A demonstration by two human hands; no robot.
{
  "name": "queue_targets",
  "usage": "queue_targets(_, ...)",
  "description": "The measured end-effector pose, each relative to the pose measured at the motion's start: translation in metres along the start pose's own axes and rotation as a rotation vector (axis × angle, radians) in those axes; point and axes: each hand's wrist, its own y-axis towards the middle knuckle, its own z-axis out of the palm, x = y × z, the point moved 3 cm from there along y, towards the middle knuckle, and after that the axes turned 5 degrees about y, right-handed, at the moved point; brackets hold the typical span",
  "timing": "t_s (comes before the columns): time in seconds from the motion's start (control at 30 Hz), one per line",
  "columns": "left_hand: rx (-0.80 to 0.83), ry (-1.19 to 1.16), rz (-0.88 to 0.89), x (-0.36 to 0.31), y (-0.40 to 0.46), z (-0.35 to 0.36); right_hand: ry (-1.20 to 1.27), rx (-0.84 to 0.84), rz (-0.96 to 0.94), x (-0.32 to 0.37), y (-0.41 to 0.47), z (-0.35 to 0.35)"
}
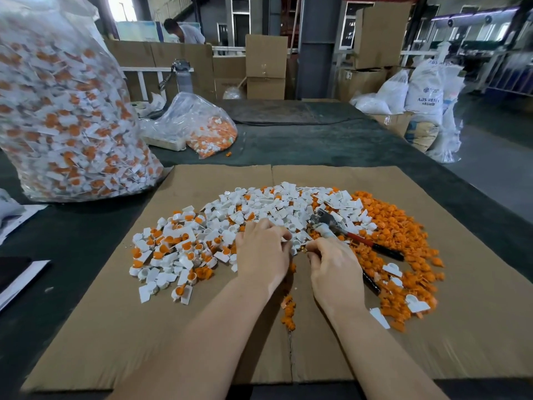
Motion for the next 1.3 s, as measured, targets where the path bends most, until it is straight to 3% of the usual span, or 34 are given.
queue_targets(0.27,0.055,0.049,0.045,0.010,-0.004,0.011,0.012,-0.021,0.002,0.001,0.000,-0.001)
queue_targets(0.6,-0.016,-0.121,-0.009,0.021,-0.008,0.002,0.045,-0.006,-0.003,0.001,0.000,-0.002)
queue_targets(0.77,-0.002,-0.165,-0.044,0.025,-0.005,-0.002,0.150,0.176,-0.197,0.013,-0.003,-0.003)
queue_targets(0.9,0.014,-0.184,-0.074,0.024,-0.002,-0.002,0.068,0.328,-0.218,0.012,-0.004,0.004)
queue_targets(1.17,0.095,-0.018,0.074,0.003,0.005,0.009,0.100,0.142,-0.027,0.002,0.001,0.001)
queue_targets(1.3,0.061,-0.055,0.084,0.004,0.001,0.013,0.084,0.142,-0.025,0.003,0.001,0.002)
